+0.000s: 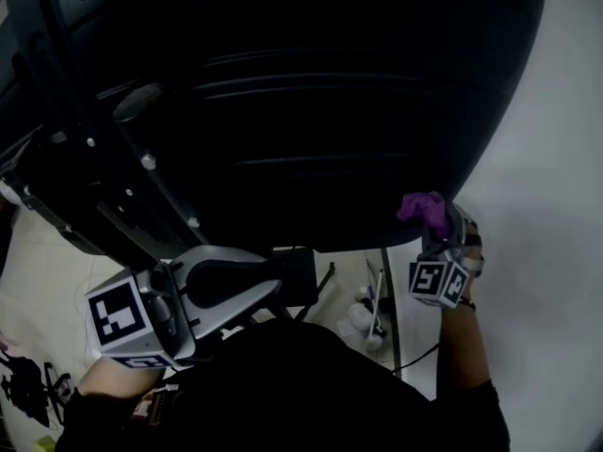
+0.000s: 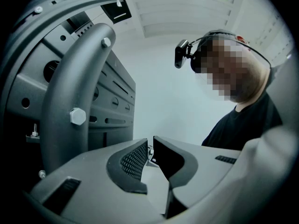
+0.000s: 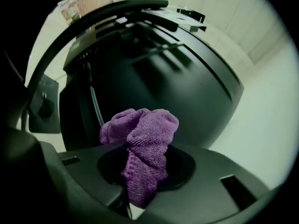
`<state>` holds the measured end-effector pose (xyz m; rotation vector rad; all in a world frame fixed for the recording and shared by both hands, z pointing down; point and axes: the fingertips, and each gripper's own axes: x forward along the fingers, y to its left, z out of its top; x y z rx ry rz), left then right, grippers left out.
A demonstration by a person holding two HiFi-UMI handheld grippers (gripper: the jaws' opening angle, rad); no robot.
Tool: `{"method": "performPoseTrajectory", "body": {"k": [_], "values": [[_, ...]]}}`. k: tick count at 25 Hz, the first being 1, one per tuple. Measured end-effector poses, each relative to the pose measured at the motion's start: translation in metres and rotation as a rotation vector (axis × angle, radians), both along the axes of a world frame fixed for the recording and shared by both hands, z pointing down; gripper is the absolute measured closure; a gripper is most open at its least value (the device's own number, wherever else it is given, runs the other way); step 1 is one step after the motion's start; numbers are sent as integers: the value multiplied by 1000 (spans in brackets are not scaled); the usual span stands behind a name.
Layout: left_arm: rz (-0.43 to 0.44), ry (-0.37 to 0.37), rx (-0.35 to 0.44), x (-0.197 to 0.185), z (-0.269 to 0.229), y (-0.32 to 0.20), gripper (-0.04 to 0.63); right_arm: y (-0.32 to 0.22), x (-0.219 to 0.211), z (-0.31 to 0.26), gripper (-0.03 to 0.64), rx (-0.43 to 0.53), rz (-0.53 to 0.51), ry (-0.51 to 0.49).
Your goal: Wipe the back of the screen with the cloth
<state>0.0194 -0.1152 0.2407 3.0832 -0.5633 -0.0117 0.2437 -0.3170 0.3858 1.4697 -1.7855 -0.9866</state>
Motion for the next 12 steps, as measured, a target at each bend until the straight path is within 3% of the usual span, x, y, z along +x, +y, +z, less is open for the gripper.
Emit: {"method": "performPoseTrajectory", "body": {"k": [3, 6, 9, 12], "values": [[-5, -2, -54, -1, 10, -3, 563, 24, -79, 13, 506, -58, -207, -50], [-17, 0, -49, -2, 14, -7, 563, 40, -140, 31, 506, -105, -339, -29], [-21, 4, -39, -1, 14, -7, 562, 46, -181, 45, 506, -122, -406, 43], [-18, 3, -40, 2, 14, -5, 563, 40, -195, 56, 506, -129, -409, 110]]}}
